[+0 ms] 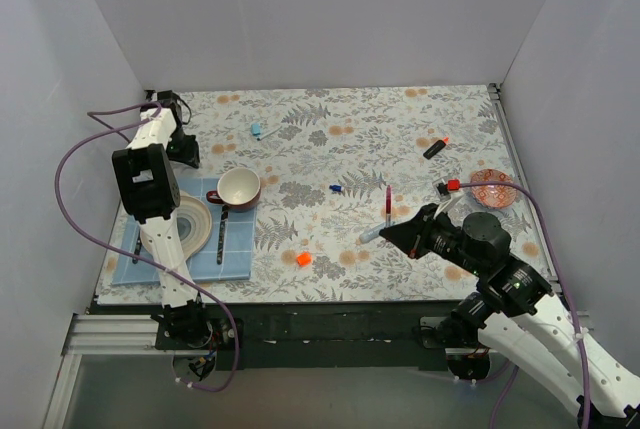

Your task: Insert the pens into the pen caps

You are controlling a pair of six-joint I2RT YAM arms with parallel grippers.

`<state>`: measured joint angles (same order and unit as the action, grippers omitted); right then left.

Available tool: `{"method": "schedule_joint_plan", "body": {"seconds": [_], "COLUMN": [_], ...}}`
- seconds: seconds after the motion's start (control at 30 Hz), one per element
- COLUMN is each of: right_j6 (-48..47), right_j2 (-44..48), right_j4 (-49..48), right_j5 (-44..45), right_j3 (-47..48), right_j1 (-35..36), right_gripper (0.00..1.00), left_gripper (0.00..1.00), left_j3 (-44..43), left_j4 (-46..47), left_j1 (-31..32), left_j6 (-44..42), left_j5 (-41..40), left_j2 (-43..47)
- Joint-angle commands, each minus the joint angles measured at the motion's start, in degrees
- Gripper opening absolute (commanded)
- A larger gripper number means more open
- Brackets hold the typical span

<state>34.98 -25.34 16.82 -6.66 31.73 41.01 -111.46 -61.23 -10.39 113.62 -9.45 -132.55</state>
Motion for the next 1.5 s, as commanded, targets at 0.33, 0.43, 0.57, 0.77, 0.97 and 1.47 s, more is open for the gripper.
{"method": "schedule_joint_plan", "body": {"seconds": [0.33, 0.43, 0.57, 0.77, 0.97, 1.47], "right_j6": [-1.8, -1.0, 1.6, 7.0, 9.6, 12.7], "right_j2": [-3.4, -5.2, -7.6, -11.0, -9.6, -7.3], "right_j4": [-6.4, -11.4, -18.9, -32.6, -39.5, -42.2], "right_j5": [-9.9, -14.3, -18.2, -22.1, -22.7, -22.2], "right_j3": [-1.5, -3.8, -7.0, -13.3, -17.0, -19.2], "right_j1": [0.3, 0.2, 0.3, 0.6, 1.1, 3.5], "right_gripper": [0.01, 0.01, 0.01, 0.01, 0.01, 0.01], "left_gripper": [0.00, 0.00, 0.00, 0.00, 0.00, 0.00], "left_j3": [18.4, 31.6, 50.0, 64.2, 69.1, 72.4], "left_j4": [26.2, 34.7, 55.4, 70.2, 78.4, 90.4], "left_j1": [13.0, 18.5, 25.1, 38.9, 51.2, 57.7], "left_j6": [-25.1, -27.3, -23.2, -19.8, -20.4, -21.9], "left_j5": [4.6, 14.0, 27.1, 33.8, 30.7, 28.9], "left_j2": [35.3, 46.4, 59.1, 67.2, 67.5, 64.3]}}
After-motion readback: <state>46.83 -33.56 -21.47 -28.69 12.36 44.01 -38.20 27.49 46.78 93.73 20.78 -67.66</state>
